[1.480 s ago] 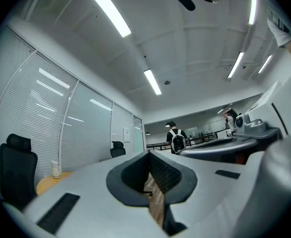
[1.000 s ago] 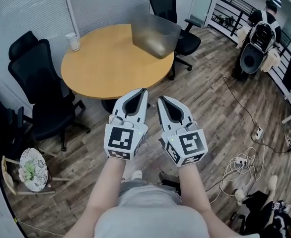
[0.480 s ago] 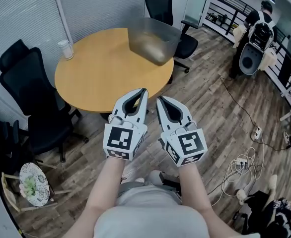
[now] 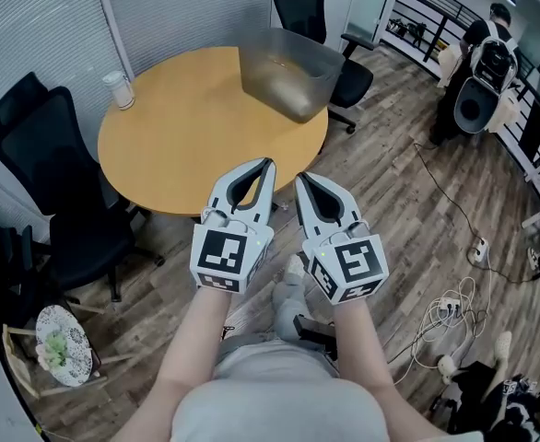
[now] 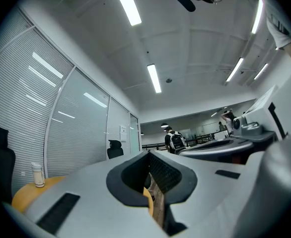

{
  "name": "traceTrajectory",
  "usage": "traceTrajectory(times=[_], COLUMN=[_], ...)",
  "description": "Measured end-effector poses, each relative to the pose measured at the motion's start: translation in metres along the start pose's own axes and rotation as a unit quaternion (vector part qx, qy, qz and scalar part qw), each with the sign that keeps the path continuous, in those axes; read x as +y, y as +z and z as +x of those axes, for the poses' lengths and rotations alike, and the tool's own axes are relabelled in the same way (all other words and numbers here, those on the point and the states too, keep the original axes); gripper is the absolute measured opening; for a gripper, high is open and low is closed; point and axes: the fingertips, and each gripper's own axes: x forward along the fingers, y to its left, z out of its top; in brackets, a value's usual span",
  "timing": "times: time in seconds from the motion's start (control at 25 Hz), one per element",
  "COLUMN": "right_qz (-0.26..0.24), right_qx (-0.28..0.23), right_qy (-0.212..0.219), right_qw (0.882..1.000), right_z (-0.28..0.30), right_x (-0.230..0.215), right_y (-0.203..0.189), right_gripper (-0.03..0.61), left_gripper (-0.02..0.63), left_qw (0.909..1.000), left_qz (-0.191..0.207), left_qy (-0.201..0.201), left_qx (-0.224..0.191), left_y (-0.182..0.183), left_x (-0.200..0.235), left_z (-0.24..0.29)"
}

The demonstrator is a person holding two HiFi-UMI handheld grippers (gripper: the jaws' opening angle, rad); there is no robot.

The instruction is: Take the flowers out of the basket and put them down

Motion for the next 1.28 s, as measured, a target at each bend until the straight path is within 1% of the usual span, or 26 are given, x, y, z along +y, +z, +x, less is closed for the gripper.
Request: traceTrajectory(times=[0.32, 0.64, 1.0, 1.28], right_qz=[-0.001, 0.006, 0.013, 0.023], right_qx=[-0.006, -0.006, -0.008, -0.006], right_qy=[0.015, 0.025, 0.049, 0.067], right_qw=[1.0, 1.0, 0.999, 0.997], right_z=[0.045, 0.096, 0.151, 0.196], right_x=[-0.029, -0.081, -0.146, -0.185], right_y=[-0.005, -0.016, -0.02, -0.026], right_gripper=[0.025, 0.025, 0.025, 0.025], left_gripper=[0.005, 0.005, 0.005, 0.005], left_qw=[0.9999, 0.9996, 0.9986, 0.9974], left_qz=[-0.005, -0.003, 0.003, 0.009], left_qy=[0.012, 0.028, 0.052, 0.07], left_qx=[-0.001, 0.006, 0.01, 0.016], left_y=[-0.012, -0.027, -0.036, -0.042], left_x=[0.024, 0.049, 0.074, 0.1], left_z=[0.044, 0.106, 0.186, 0.236])
